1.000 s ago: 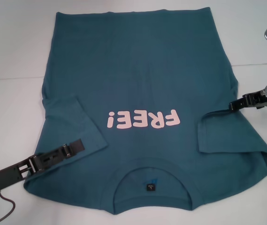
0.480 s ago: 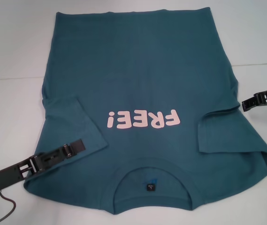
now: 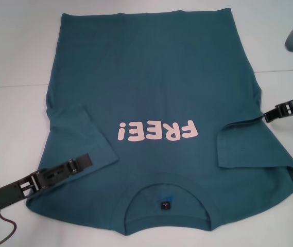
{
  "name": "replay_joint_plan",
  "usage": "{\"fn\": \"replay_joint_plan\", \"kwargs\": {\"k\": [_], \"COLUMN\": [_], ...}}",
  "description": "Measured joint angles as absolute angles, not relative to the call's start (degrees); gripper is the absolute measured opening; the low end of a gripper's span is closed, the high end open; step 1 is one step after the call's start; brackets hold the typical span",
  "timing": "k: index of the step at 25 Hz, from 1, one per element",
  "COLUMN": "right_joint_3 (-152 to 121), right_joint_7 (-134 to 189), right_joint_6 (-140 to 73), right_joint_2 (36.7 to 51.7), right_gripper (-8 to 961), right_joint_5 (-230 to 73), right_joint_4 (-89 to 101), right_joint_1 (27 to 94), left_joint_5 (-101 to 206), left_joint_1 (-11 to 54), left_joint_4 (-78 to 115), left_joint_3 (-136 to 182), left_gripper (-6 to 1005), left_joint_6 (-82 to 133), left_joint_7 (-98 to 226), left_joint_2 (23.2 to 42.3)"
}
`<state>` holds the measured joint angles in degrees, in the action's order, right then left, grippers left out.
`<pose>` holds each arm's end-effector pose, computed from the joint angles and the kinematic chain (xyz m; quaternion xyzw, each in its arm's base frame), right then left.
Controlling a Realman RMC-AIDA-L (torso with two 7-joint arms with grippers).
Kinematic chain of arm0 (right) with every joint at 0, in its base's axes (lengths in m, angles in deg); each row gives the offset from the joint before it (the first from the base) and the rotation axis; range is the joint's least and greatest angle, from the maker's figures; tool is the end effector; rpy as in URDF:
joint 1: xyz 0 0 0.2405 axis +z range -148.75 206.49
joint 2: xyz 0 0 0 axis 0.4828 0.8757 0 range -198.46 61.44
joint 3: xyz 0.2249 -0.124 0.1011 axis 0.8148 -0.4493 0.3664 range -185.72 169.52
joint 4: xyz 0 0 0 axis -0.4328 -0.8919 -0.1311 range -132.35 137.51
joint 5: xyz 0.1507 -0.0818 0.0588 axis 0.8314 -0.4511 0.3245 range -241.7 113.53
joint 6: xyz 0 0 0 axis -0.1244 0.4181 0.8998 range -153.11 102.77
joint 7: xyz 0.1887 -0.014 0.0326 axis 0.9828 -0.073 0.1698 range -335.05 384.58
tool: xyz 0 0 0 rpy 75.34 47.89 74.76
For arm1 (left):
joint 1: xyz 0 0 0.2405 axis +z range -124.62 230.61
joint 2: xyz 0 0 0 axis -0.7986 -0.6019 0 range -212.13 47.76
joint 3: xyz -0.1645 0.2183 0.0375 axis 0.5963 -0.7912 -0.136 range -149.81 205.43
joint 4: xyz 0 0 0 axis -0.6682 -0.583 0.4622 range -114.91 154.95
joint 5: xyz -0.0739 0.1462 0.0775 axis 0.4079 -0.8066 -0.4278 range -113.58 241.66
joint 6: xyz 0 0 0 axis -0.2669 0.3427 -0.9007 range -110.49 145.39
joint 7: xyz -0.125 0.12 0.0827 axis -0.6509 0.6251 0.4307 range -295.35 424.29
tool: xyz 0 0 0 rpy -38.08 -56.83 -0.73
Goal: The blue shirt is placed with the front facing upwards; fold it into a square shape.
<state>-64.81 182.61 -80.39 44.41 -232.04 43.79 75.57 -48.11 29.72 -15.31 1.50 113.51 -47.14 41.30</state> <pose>0.3214 0.4594 0.0211 -0.7550 0.4902 -0.1304 0.4156 -0.2511 0.2972 -0.0468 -0.7462 -0.5355 -0.3928 0.0474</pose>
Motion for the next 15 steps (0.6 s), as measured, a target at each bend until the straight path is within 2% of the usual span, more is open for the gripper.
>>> {"fn": "replay_joint_plan", "kwargs": {"k": [15], "right_joint_3": [-67.2], "right_joint_7": [184.0], "right_joint_6": [-76.0], "right_joint_2": [42.9], "right_gripper": [896], "right_joint_5": [-232.0], "right_joint_4": [38.0], "right_joint_1": [76.8], "left_joint_5": [-48.1], "left_joint_1": [30.1], "left_joint_4": [-15.2], "left_joint_3": [1.8], "left_gripper": [843], "left_joint_6": [113.5], "left_joint_7": [-46.5], "left_joint_2": [41.4]}}
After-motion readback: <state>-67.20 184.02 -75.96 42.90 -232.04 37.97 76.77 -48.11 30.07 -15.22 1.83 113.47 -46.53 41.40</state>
